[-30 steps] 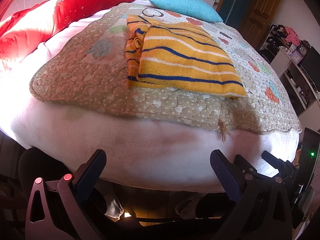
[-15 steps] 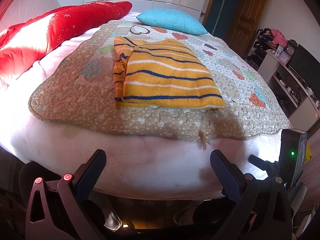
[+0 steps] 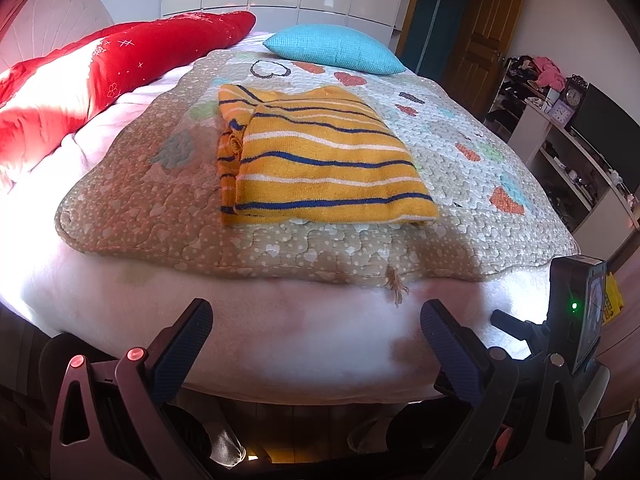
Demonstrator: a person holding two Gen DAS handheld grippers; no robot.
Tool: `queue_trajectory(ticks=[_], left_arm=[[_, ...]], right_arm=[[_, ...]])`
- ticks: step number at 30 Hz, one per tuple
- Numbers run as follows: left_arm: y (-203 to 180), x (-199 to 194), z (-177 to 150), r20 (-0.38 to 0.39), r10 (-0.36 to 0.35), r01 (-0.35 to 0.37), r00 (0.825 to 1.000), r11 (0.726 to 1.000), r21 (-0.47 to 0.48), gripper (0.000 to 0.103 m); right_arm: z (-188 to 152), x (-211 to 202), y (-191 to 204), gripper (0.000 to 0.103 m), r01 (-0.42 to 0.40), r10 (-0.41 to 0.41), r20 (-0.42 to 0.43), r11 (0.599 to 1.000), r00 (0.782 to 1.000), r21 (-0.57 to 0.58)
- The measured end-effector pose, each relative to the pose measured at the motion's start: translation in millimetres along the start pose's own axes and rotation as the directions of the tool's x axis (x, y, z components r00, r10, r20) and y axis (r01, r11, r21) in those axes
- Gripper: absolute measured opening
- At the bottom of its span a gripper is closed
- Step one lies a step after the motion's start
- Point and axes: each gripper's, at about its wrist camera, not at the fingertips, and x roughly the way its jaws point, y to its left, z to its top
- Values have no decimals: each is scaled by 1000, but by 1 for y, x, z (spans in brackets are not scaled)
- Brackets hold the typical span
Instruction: Fold small clothes
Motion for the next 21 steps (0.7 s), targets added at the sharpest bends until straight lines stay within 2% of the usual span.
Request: queue_trajectory(ticks=[14, 18, 21], left_arm=[[-2, 0, 1, 3, 0, 0, 1000, 1000, 9, 103], [-3, -8, 3, 44, -19, 18, 999, 1000, 20, 103], [-8, -19, 6, 97, -8, 2, 995, 998, 59, 103]], right_arm=[[-2, -1, 2, 93, 3, -3, 1, 1000, 1000, 2], [-1, -1, 2, 93, -3, 2, 4, 1000, 1000, 4], [1, -3, 0, 93, -17, 17, 25, 1000, 1000, 12]])
